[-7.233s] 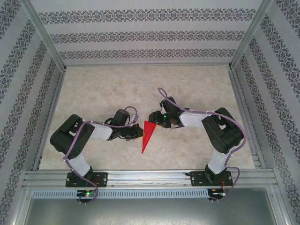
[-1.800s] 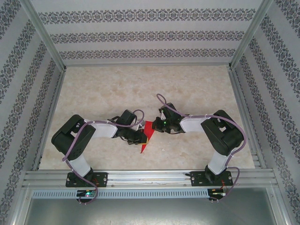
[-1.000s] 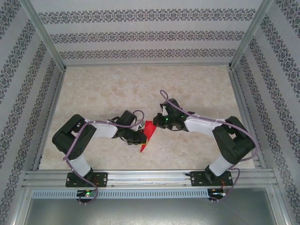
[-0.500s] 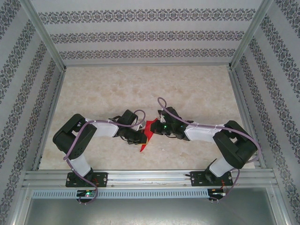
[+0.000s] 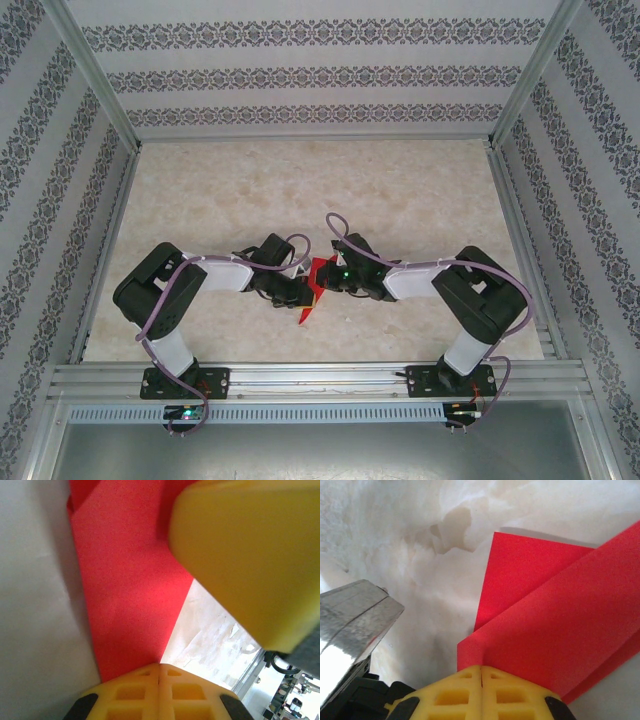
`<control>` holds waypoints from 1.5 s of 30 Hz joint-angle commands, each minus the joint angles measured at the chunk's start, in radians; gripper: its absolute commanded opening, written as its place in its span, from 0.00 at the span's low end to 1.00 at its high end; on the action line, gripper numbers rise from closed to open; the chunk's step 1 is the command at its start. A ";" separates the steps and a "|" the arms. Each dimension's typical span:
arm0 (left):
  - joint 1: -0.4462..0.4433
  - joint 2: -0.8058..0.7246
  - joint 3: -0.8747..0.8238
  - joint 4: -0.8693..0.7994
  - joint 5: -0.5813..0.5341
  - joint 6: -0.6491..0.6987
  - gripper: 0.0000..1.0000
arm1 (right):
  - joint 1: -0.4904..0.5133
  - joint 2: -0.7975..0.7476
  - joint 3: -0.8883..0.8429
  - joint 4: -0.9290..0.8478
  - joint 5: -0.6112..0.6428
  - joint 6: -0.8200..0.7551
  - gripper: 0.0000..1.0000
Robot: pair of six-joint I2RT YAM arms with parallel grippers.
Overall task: Fold a paper plane with a square sheet of paper (fold left side to right side)
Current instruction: Fold the wing for the fifth time at the center of the table.
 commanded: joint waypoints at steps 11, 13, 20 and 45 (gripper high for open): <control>-0.016 0.054 -0.007 -0.120 -0.117 0.045 0.00 | -0.056 0.067 -0.021 0.029 -0.007 -0.039 0.00; -0.017 0.054 -0.007 -0.125 -0.120 0.049 0.00 | -0.072 0.070 -0.020 0.028 -0.014 -0.046 0.00; -0.016 0.055 -0.007 -0.134 -0.126 0.056 0.00 | -0.130 0.071 0.000 0.004 -0.037 -0.081 0.00; -0.016 0.051 -0.015 -0.130 -0.126 0.056 0.00 | -0.330 0.123 0.070 -0.067 -0.083 -0.181 0.00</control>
